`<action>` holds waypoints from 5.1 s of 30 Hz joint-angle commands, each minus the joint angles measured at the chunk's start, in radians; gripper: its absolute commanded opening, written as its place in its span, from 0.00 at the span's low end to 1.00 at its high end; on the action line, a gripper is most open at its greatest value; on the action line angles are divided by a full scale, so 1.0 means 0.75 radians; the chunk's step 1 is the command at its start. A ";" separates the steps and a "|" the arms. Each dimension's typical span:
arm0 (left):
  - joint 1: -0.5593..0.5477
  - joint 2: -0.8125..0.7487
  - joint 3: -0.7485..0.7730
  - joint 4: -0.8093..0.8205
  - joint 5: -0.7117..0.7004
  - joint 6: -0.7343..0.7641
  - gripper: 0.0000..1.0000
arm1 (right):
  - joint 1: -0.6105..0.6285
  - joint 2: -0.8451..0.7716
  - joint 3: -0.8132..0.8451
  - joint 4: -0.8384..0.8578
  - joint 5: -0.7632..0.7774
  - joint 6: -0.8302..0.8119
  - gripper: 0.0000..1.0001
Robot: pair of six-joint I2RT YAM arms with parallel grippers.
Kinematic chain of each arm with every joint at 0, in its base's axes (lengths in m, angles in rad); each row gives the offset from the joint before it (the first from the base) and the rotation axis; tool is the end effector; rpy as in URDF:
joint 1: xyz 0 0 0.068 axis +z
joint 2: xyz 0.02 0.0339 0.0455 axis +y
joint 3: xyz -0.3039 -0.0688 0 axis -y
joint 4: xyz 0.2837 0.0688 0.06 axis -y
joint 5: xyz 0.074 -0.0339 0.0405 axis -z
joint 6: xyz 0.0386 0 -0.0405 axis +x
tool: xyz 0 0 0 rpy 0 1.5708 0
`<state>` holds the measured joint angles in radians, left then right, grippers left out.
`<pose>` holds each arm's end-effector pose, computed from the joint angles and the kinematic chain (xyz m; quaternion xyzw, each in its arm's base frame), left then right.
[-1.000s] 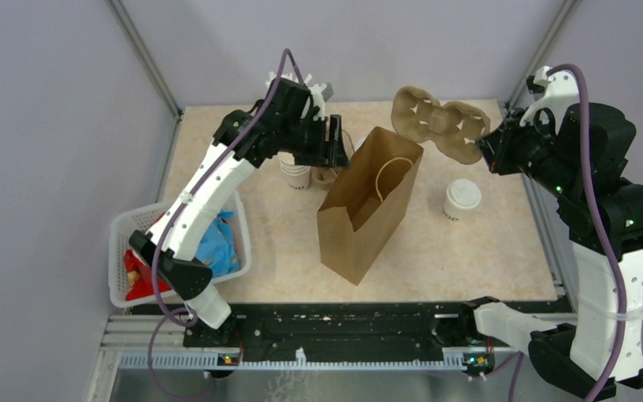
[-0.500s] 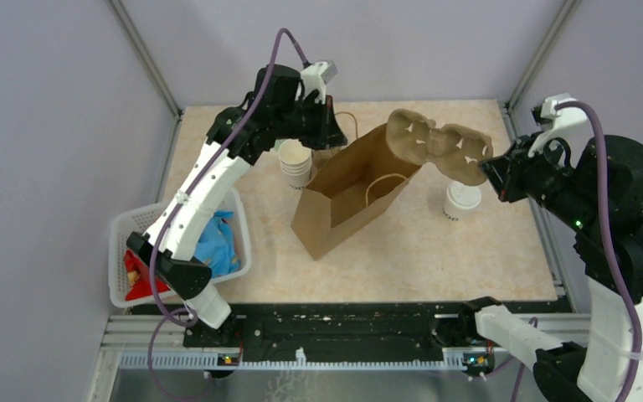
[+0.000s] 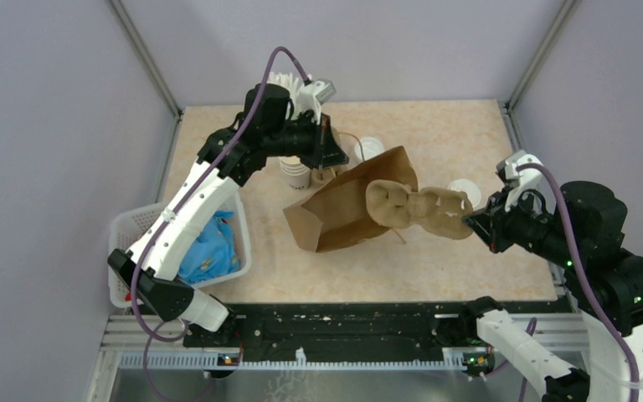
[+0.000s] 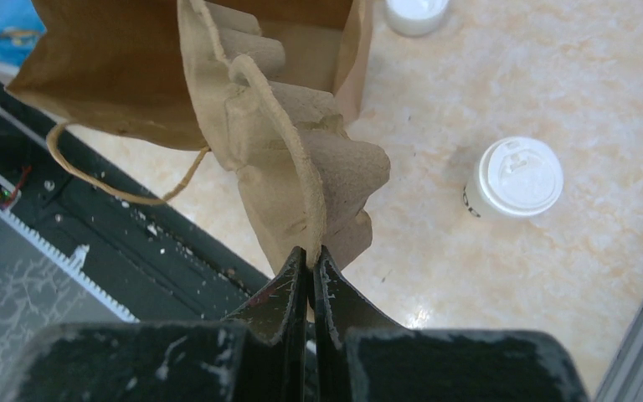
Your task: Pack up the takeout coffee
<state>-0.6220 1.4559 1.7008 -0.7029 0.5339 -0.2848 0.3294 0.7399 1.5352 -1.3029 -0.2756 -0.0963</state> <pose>0.2665 -0.2152 0.4950 0.2748 0.7841 -0.4245 0.3598 0.0425 0.0256 0.5090 -0.2484 0.8198 0.1760 0.4849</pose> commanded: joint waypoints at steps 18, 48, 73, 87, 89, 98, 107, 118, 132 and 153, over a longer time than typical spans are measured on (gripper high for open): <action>-0.232 -0.046 -0.095 0.260 0.004 -0.123 0.00 | 0.043 0.225 0.219 0.026 0.167 0.075 0.00; -0.271 -0.005 -0.099 0.394 0.047 -0.264 0.00 | 0.399 0.479 0.090 0.140 0.113 0.027 0.00; -0.260 -0.229 -0.438 0.830 0.117 -0.456 0.00 | 0.399 0.453 -0.297 0.610 -0.227 -0.081 0.00; -0.146 -0.333 -0.692 1.116 0.160 -0.745 0.00 | 0.401 0.632 -0.249 0.535 -0.301 -0.074 0.00; -0.136 -0.342 -0.705 1.121 0.163 -0.750 0.00 | 0.402 0.640 -0.251 0.573 -0.305 -0.067 0.00; -0.116 -0.315 -0.679 1.060 0.149 -0.752 0.00 | 0.401 0.648 -0.290 0.744 -0.429 -0.010 0.00; 0.003 -0.283 -0.384 0.290 -0.018 -0.695 0.43 | 0.400 0.628 -0.283 0.696 -0.216 0.207 0.00; 0.226 -0.309 0.010 -0.486 -0.350 -0.490 0.98 | 0.401 0.759 -0.113 0.578 -0.158 0.344 0.00; 0.473 -0.431 -0.342 -0.895 -1.031 -0.692 0.92 | 0.400 0.930 0.130 0.420 -0.071 0.502 0.00; 0.558 -0.259 -0.900 -0.050 -0.016 -0.654 0.63 | 0.401 0.970 0.235 0.323 -0.262 0.496 0.00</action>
<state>-0.1993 1.2541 1.0592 -0.9379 0.3626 -0.7567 0.6201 1.4712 1.6470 -1.0508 -0.4210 0.2584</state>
